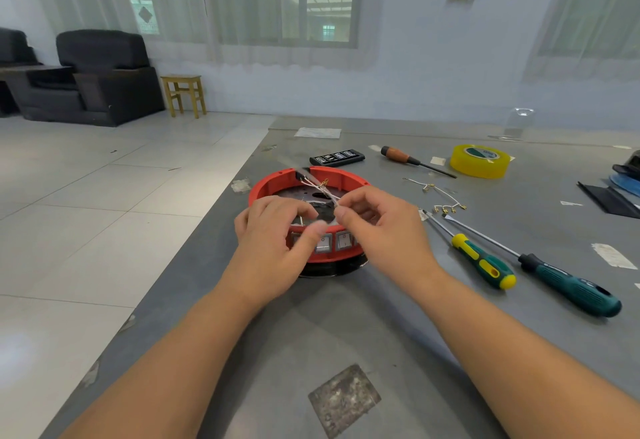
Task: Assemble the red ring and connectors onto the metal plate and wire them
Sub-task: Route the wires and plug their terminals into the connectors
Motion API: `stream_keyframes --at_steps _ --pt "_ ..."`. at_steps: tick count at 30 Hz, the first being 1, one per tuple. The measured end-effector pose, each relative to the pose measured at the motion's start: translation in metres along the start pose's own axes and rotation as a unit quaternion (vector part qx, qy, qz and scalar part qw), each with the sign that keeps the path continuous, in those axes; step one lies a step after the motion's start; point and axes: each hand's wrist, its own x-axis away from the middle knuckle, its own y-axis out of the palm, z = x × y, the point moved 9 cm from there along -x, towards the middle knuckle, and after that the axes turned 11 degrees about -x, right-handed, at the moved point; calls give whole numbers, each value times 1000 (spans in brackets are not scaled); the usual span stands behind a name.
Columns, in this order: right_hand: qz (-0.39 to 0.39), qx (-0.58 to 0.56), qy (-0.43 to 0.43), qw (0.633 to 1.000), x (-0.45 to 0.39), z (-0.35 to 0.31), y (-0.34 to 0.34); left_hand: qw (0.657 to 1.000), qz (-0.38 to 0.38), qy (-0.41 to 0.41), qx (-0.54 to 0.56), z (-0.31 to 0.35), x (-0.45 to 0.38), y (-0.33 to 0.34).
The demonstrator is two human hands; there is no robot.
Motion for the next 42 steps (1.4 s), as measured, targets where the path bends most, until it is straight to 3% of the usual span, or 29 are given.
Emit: stream_keyframes --at_steps 3,6,10,16,23,33,42 --pt "32 -52 63 996 -3 10 -9 995 -81 26 -56 -8 1 11" --pt "47 -90 100 990 -3 17 -12 994 -88 24 -65 -13 -1 9" --pt "81 -59 100 990 -5 21 -21 992 -78 -24 -95 -27 -3 7" --pt "84 -44 107 990 -5 24 -24 983 -135 -50 -110 -34 -4 20" --pt "93 -23 106 990 -7 20 -31 996 -70 -30 -40 -20 -4 13" --pt "38 -32 110 993 -11 4 -26 975 85 130 -158 13 2 0" --pt "-50 27 99 993 -13 4 -16 942 118 203 -240 26 9 9"
